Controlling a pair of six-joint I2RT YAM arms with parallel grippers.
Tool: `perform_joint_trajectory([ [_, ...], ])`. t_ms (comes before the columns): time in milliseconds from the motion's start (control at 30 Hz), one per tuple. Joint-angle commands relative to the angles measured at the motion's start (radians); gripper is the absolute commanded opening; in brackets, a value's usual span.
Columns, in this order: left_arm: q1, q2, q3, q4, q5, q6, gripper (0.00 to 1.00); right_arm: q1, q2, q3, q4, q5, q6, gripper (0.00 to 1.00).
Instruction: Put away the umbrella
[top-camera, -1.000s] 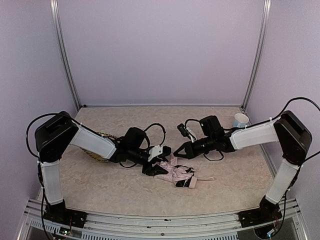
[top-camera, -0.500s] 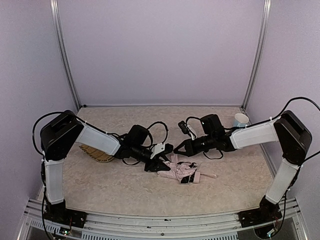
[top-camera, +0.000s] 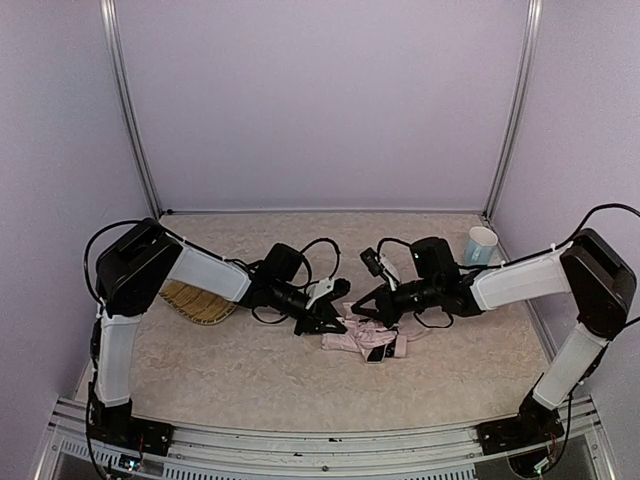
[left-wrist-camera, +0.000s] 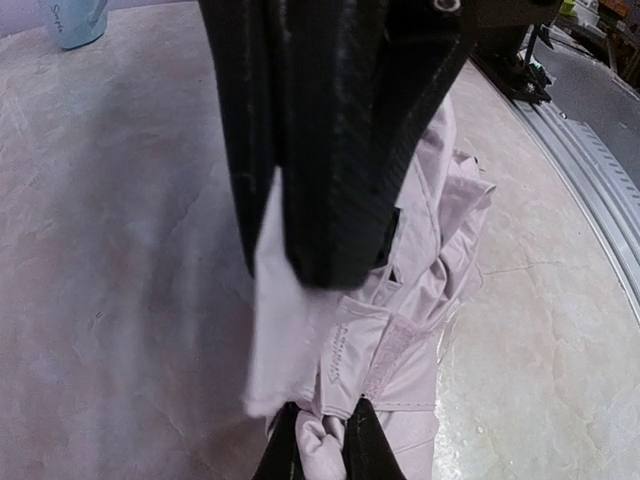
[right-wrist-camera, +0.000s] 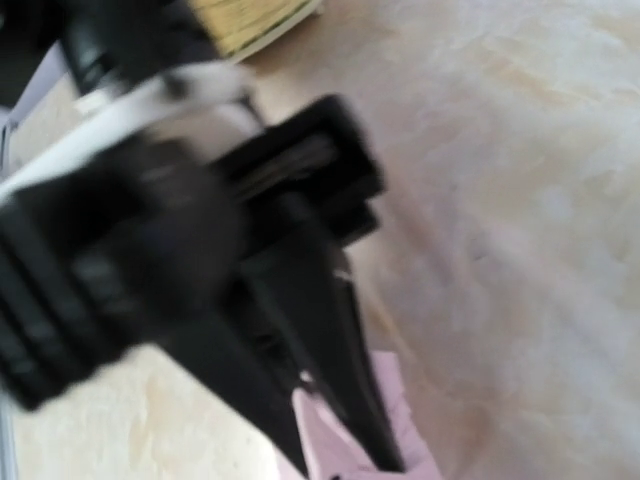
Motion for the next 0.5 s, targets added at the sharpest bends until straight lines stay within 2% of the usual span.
perform_joint_trajectory([
  [0, -0.001, 0.122, -0.008, -0.267, -0.081, -0.012, 0.0, 0.043, -0.105, 0.034, 0.16, -0.076, -0.106, 0.0],
  [100, 0.011, 0.152, 0.027, -0.298, -0.078, -0.038, 0.0, 0.092, -0.13, 0.042, 0.129, -0.084, -0.206, 0.0],
  [200, 0.031, 0.192, 0.079, -0.355, -0.085, -0.06, 0.0, 0.162, -0.153, 0.046, 0.023, -0.058, -0.358, 0.0],
  [333, 0.047, 0.208, 0.093, -0.372, -0.097, -0.079, 0.0, 0.244, -0.137, 0.065, -0.202, 0.054, -0.524, 0.0],
  [467, 0.051, 0.215, 0.114, -0.394, -0.107, -0.079, 0.0, 0.325, -0.118, 0.073, -0.305, 0.17, -0.636, 0.0],
])
